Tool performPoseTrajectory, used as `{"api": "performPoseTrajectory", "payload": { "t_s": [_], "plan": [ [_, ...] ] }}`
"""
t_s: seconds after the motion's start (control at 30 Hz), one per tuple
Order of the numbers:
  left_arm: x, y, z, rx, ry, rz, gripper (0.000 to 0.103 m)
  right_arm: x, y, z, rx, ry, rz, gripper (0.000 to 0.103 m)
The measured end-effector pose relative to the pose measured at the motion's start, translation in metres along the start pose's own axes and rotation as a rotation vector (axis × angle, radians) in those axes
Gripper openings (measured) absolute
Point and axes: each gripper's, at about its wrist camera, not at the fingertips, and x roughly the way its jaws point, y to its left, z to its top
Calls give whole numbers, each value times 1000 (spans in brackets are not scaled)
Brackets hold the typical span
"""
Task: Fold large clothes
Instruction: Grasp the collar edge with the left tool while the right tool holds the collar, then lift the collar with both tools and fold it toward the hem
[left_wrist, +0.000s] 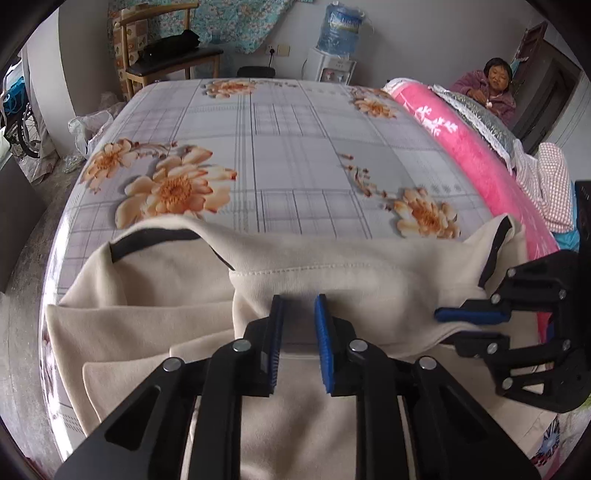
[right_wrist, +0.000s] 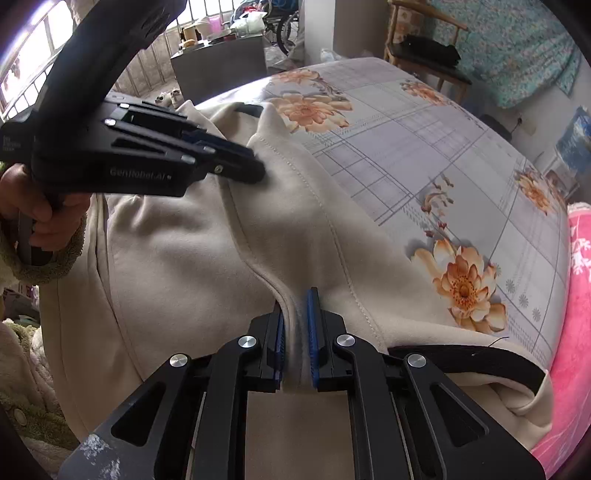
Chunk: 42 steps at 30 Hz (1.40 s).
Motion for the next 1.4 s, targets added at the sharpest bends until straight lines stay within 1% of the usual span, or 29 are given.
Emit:
{"api": "performPoseTrajectory", "payload": {
  "t_s": [0.03,0.07,0.1,0.17,0.23,0.3,0.33,0.37,0.4,0.43,0.47,0.53,0.57,0.6,0.7,0.77,0.83,0.93,1.0,1.03,1.07,1.1,1.13,1.2,1.23,1.3,1.33,1.37,1.4],
  "plan": [
    [2,3,-7,-13,-5,-13,15,-2,-3,-2,23,12,29,13],
    [0,6,-12,-19,-29,-25,15,-6,-8,-4,57,9,62,22],
    [-1,8,-14,-22,-32,-33,15,-14,-14,-6,100,-12,98,36],
    [-2,12,-16,-41,-33,-54,15,-33,-30,-12,216,-80,165,51],
    [-2,14,-16,-54,-37,-70,15,-48,-49,-19,374,-129,192,55],
    [-2,15,-17,-55,-43,-73,15,-48,-73,-29,568,-127,220,56],
    [-2,14,-18,-52,-46,-72,15,-43,-83,-35,654,-115,250,56],
    [-3,14,-18,-49,-49,-70,15,-38,-89,-41,718,-107,287,56],
    [-3,14,-18,-47,-52,-70,15,-34,-92,-44,757,-108,296,55],
    [-3,14,-18,-48,-53,-72,15,-30,-93,-45,778,-100,276,54],
    [-3,14,-18,-51,-54,-76,15,-25,-91,-45,784,-81,248,48],
    [-3,16,-18,-58,-55,-85,15,-18,-86,-41,781,-49,193,44],
    [-3,16,-18,-61,-55,-89,15,-16,-83,-38,773,-46,170,38],
    [-3,17,-18,-64,-56,-90,15,-16,-81,-35,761,-44,136,30],
    [-3,15,-18,-67,-58,-87,15,-17,-78,-24,713,-46,63,21],
    [-3,14,-18,-71,-57,-88,15,-17,-76,-16,666,-54,0,19],
    [-2,13,-16,-78,-57,-89,15,-11,-76,-7,632,-54,-55,19],
    [1,10,-14,-83,-62,-98,15,3,-74,1,543,-48,-163,21],
    [1,6,-15,-65,-69,-80,15,8,-78,-2,536,-26,-173,26],
    [1,5,-16,-55,-71,-73,15,4,-80,-4,548,-16,-170,29],
    [0,4,-17,-46,-72,-70,15,-3,-81,-5,564,-3,-173,36],
    [-1,5,-18,-38,-73,-71,15,-13,-80,-5,577,-9,-188,39],
    [-1,5,-19,-32,-76,-74,15,-26,-77,-5,580,-32,-215,39],
    [-2,7,-21,-32,-83,-86,15,-49,-66,1,551,-91,-267,43],
    [-1,8,-21,-34,-88,-92,15,-55,-60,8,532,-122,-251,43],
    [-1,9,-22,-40,-98,-100,15,-56,-46,23,482,-181,-143,41],
    [-1,9,-23,-44,-100,-104,15,-50,-39,30,453,-189,-99,39],
    [-2,11,-24,-50,-101,-112,15,-40,-32,37,423,-184,-72,35],
    [-3,13,-24,-58,-98,-125,15,-26,-26,43,391,-167,-62,27]
  ]
}}
